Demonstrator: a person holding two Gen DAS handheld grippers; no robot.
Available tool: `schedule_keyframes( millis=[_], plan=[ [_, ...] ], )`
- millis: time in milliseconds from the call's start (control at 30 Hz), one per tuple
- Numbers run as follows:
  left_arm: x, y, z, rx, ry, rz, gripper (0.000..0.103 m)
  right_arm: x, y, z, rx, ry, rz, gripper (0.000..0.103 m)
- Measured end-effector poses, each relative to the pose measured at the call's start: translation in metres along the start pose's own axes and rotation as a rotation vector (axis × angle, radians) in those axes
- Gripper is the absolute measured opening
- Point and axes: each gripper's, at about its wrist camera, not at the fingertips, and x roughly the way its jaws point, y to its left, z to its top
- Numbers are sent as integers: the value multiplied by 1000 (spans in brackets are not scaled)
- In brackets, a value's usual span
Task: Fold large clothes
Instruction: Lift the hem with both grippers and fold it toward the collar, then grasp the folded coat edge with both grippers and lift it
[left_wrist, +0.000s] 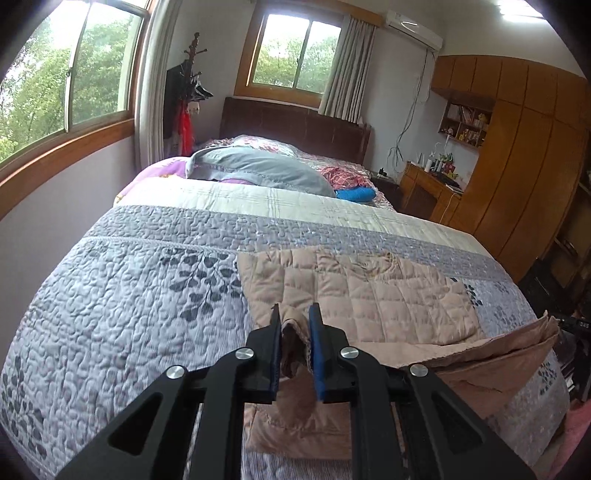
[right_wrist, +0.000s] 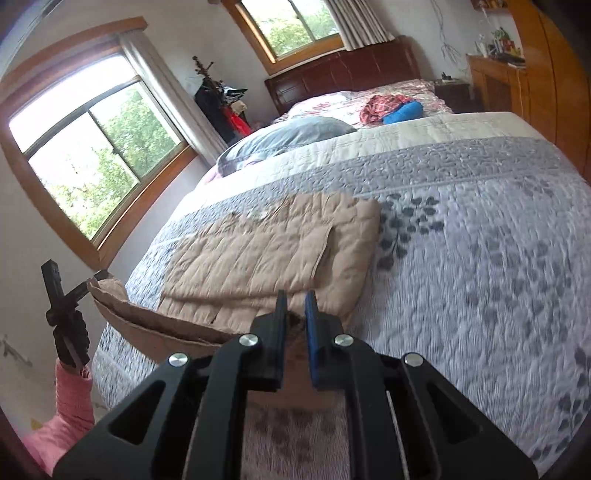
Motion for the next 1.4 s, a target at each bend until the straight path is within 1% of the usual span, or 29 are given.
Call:
schedule_keyframes(
  millis=[100,133,167,233,300,367,400,433,500,533,567,600,633,667,700,733,767,800,867,967,1033,1100,1167,1200,1233,1267,1333,1367,1400],
  plan=[
    [38,2,27,-22,21,18,14,26,-13,32,40,11,-24,8],
    [52,4,34,-26,29,24,14,36,-17,43,50,18,-34,6],
    [67,5,41,-32,41,30,14,46,-23,54,64,20,-52,0],
    [98,10,49,-53,77,36,14,63,-35,71,88,30,-71,0],
    [129,15,55,-50,104,78,11,82,-48,83,113,59,-77,0],
    [160,16,59,-14,124,160,7,104,-60,93,135,87,-124,0],
    [175,21,60,-14,144,186,4,113,-66,94,150,104,-123,1],
    [191,27,60,-29,179,191,4,123,-74,94,181,123,-113,3],
    [213,43,55,-82,235,185,4,134,-81,91,192,139,-105,4],
    [220,51,51,-107,254,175,4,140,-85,87,189,153,-102,7],
    [225,57,47,-126,266,164,4,145,-89,82,197,169,-106,20],
    [227,61,44,-136,277,152,4,149,-94,77,210,187,-114,41],
    [225,65,40,-143,279,143,4,153,-99,70,218,205,-123,49],
    [220,66,38,-145,273,131,5,154,-102,65,220,212,-126,52],
    [213,67,36,-150,265,107,10,155,-104,59,223,223,-115,52],
    [204,69,33,-157,257,75,14,156,-106,53,233,238,-83,52],
    [194,68,31,-163,247,50,22,156,-106,49,241,245,-54,52],
    [185,70,28,-165,239,35,32,155,-106,45,248,250,-32,52],
    [171,71,22,-160,235,36,40,153,-102,37,238,262,-9,52],
    [161,72,8,-162,252,15,43,150,-90,27,205,272,25,52],
    [151,74,0,-176,235,4,46,147,-79,21,170,278,59,52],
    [143,73,-5,-184,211,-13,48,146,-67,14,126,286,49,53],
    [139,69,-8,-173,193,-33,49,150,-58,11,80,295,11,52],
    [140,66,-9,-161,191,-36,49,152,-55,10,72,296,-8,45],
    [144,61,-9,-144,200,-32,50,154,-54,10,71,298,-17,41],
    [150,58,-9,-129,218,-27,52,157,-53,10,73,297,-18,29],
    [163,52,-11,-114,249,-18,52,156,-50,12,74,278,-12,13],
    [167,49,-13,-109,256,-3,43,153,-47,12,65,264,-9,10],
    [169,47,-13,-106,260,-8,19,149,-43,12,47,248,-21,8]
  ],
)
